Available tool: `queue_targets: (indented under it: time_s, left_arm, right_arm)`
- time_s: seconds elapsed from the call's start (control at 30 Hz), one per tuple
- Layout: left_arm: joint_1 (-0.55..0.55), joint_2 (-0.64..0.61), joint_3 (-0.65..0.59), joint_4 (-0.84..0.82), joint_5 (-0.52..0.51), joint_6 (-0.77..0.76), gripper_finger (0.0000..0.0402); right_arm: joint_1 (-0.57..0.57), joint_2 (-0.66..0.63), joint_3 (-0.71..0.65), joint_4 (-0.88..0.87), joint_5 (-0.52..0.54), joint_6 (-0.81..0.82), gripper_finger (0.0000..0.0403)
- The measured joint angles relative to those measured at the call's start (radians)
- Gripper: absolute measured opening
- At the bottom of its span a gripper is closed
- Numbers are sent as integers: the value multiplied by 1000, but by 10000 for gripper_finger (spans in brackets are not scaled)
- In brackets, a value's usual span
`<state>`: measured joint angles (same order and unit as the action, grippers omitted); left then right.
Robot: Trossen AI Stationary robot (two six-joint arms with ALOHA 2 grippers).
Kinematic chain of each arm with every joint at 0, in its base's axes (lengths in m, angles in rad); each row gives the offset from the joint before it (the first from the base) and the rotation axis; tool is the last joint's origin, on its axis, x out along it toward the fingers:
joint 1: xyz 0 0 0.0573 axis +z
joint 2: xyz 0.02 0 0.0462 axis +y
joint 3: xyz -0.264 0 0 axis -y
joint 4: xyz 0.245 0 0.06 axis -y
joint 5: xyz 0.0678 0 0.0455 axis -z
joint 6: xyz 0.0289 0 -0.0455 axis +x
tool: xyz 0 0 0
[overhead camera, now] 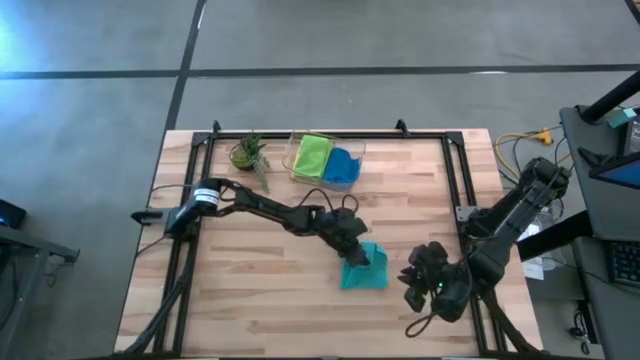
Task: Fold microfiber towels
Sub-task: Fold the blue towel
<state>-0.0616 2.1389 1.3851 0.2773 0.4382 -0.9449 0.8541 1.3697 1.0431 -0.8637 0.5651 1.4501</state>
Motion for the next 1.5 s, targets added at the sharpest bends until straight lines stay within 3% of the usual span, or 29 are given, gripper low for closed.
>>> queue_targets:
  time_s: [0.17, 0.3, 0.47, 0.6, 1.13, 1.5]
  left_arm:
    - [1, 0, 3, 3, 6, 68, 32]
    - [17, -6, 7, 6, 33, 88, 101]
    - [49, -21, 19, 37, 143, 62, 195]
    - [75, -51, 14, 22, 197, 42, 235]
    - [82, -65, 1, 23, 223, 86, 244]
    - [72, 20, 50, 21, 223, -13, 257]
  right_arm:
    - [8, 0, -6, -2, 27, 16, 89]
    - [8, 0, -11, 7, 53, 16, 89]
    - [7, 2, -17, 14, 97, 16, 89]
    - [1, 2, -25, 45, 117, -13, 89]
    - [-43, 8, -40, 163, 116, -92, 89]
    - [-43, 8, -40, 164, 116, -89, 89]
